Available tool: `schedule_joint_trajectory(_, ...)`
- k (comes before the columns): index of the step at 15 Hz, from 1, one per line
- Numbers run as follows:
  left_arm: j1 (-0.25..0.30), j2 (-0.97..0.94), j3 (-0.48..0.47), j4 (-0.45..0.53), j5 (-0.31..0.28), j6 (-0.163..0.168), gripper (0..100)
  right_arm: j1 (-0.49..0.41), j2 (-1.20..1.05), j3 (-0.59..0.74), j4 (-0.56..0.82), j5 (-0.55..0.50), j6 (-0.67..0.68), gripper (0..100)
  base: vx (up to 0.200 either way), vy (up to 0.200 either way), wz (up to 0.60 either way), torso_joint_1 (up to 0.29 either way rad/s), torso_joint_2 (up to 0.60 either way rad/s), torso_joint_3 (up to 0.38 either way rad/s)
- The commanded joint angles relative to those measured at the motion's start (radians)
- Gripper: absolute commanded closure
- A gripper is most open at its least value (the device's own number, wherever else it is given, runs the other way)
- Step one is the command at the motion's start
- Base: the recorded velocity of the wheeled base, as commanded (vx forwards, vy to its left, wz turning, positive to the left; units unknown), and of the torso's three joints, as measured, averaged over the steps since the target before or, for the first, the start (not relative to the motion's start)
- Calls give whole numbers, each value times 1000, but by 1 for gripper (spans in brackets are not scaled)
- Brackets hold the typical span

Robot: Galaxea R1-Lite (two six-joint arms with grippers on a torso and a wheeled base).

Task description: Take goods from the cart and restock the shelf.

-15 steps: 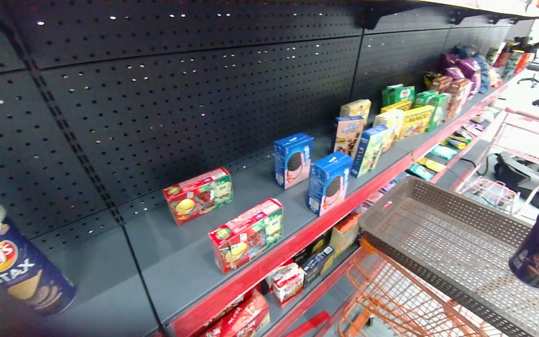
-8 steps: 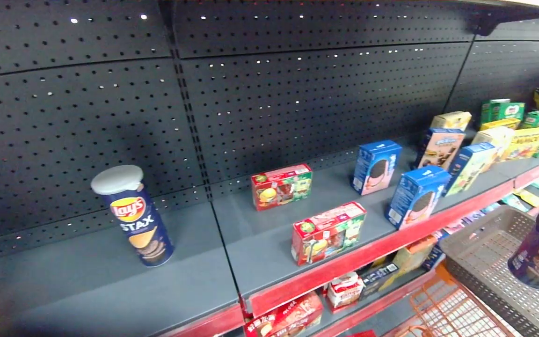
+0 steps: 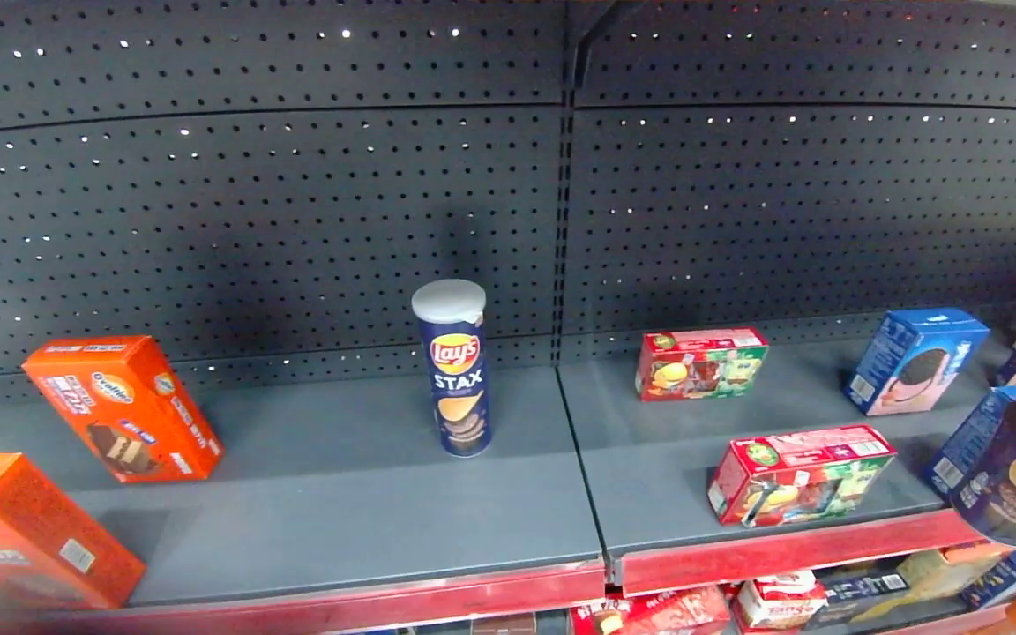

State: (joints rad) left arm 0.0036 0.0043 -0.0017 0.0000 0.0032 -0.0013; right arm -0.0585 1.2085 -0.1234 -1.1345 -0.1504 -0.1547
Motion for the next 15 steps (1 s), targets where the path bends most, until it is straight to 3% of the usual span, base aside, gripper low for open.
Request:
schedule_joint_trajectory(1,-1,0,0,0,0,0,0,19,-43,-30,22,40,1,100,0,0,0,0,0,0)
schedule_joint_trajectory(5,-1,0,0,0,0,0,0,74,-132,-183,182,43,1,100,0,0,0,0,0,0)
schedule_joint_trajectory(6,-1,0,0,0,0,0,0,118,-162,-239,289,48,1,100,0,0,0,0,0,0)
schedule_joint_trajectory(8,-1,0,0,0,0,0,0,206,-179,-242,358,48,9,100,0,0,0,0,0,0)
schedule_joint_trajectory(9,-1,0,2,0,0,1,0,296,-185,-216,372,45,10,100,0,0,0,0,0,0)
schedule_joint_trajectory(12,-1,0,2,0,0,0,0,439,-86,-239,361,52,46,100,0,0,0,0,0,0)
schedule_joint_trajectory(15,1,0,0,0,0,0,0,533,52,-331,318,118,80,100,0,0,0,0,0,0)
